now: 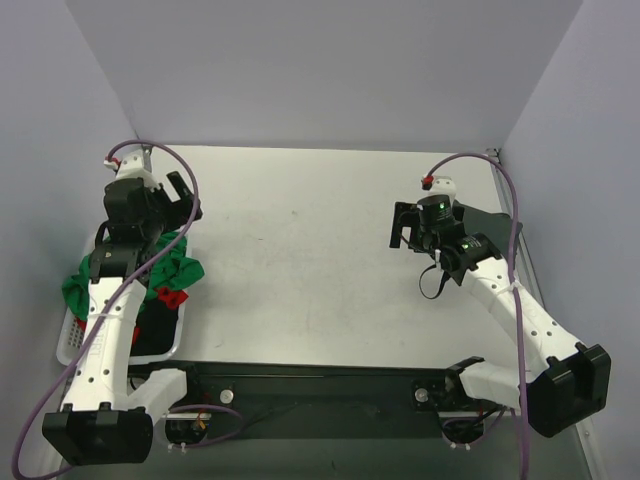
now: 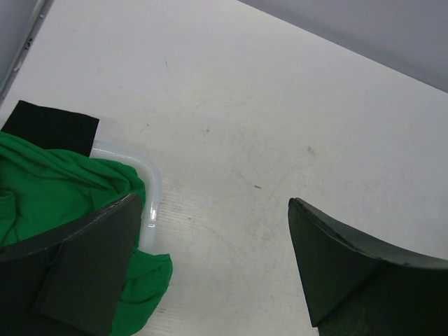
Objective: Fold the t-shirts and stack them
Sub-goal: Grab crumpled tshirt from bin with the left arm
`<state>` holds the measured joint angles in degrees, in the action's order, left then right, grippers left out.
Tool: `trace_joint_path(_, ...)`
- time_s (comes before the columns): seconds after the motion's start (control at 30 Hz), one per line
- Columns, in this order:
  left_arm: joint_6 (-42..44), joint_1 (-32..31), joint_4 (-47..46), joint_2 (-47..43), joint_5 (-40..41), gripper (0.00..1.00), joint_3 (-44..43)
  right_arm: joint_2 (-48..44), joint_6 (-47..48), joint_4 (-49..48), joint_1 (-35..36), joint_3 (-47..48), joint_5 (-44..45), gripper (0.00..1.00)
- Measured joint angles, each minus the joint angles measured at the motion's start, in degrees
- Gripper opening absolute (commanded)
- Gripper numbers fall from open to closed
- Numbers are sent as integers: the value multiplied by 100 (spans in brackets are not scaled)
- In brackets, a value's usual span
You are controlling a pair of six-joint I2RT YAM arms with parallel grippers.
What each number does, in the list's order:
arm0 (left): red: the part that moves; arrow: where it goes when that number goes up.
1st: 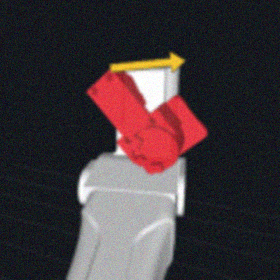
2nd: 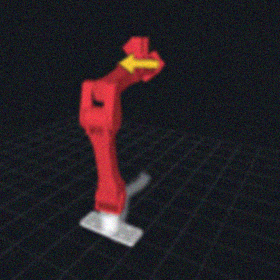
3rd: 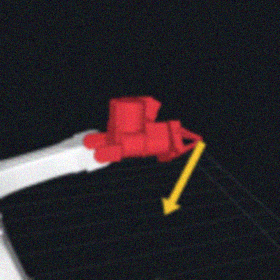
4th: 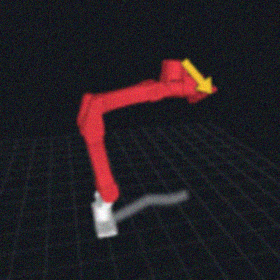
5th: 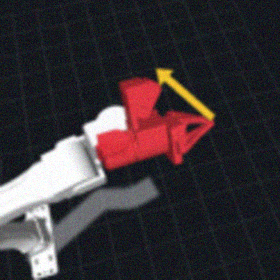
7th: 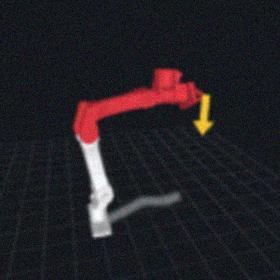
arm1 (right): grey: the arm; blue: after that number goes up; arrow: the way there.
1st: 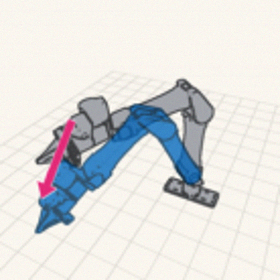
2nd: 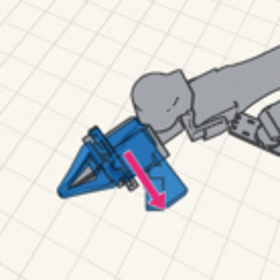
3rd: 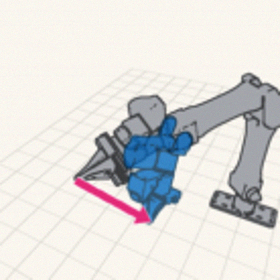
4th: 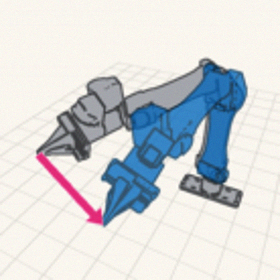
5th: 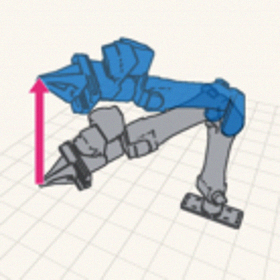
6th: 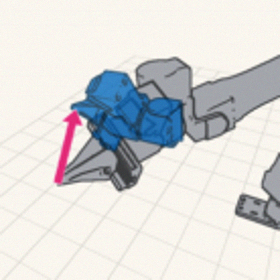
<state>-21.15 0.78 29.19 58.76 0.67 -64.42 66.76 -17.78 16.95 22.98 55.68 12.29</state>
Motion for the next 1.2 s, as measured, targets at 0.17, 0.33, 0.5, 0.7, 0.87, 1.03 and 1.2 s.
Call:
trace_joint_path(0.17,387,-7,72,-140,695,97,-4,0,0,0,-2,0,48,99)
trace_joint_path(0.33,632,0,586,35,1880,97,-87,13,0,0,0,0,59,99)
trace_joint_path(0.5,354,195,1281,457,3049,97,-46,98,0,0,0,0,55,99)
trace_joint_path(0.7,-164,951,1604,420,3318,97,503,219,2,0,-2,0,33,99)
trace_joint_path(0.87,-385,1266,1593,356,3101,97,870,367,22,0,-2,7,-28,99)
trace_joint_path(1.03,-487,1797,1528,516,2942,97,1106,588,24,13,-2,103,-164,99)
trace_joint_path(1.2,-595,2186,1355,769,2813,97,1115,750,24,46,-2,361,-286,99)
